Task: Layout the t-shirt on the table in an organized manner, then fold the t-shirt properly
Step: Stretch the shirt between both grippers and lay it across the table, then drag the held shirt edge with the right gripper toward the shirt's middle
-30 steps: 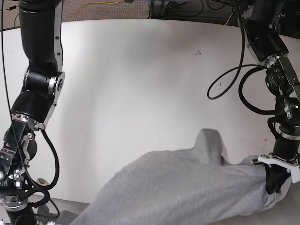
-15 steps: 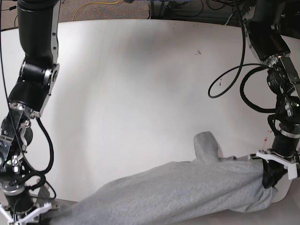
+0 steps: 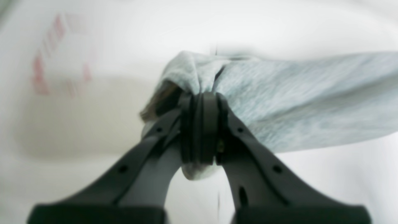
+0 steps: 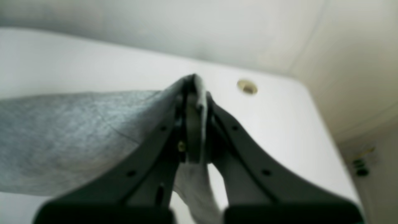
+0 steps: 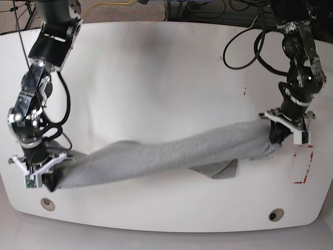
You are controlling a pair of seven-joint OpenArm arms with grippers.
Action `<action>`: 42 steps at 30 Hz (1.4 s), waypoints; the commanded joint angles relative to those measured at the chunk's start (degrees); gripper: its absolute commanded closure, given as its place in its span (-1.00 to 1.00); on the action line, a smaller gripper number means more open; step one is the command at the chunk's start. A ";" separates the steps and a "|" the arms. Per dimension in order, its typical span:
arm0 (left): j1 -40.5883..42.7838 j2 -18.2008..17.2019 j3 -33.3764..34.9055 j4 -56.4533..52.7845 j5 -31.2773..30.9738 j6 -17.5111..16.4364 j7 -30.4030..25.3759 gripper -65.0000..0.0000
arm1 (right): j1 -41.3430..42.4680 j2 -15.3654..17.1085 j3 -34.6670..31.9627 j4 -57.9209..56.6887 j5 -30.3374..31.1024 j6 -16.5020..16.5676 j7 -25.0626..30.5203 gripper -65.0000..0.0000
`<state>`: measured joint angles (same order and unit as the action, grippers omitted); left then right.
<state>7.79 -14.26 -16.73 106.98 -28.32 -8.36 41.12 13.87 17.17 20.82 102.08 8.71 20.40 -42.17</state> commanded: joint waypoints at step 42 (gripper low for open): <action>19.77 -4.33 -8.54 1.20 -4.34 -2.85 5.78 0.97 | -34.57 -12.47 8.76 10.66 -0.49 -0.32 1.51 -0.10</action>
<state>27.70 -17.80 -24.71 107.09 -32.21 -9.54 47.99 -20.53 5.17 29.36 111.44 7.70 20.12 -42.22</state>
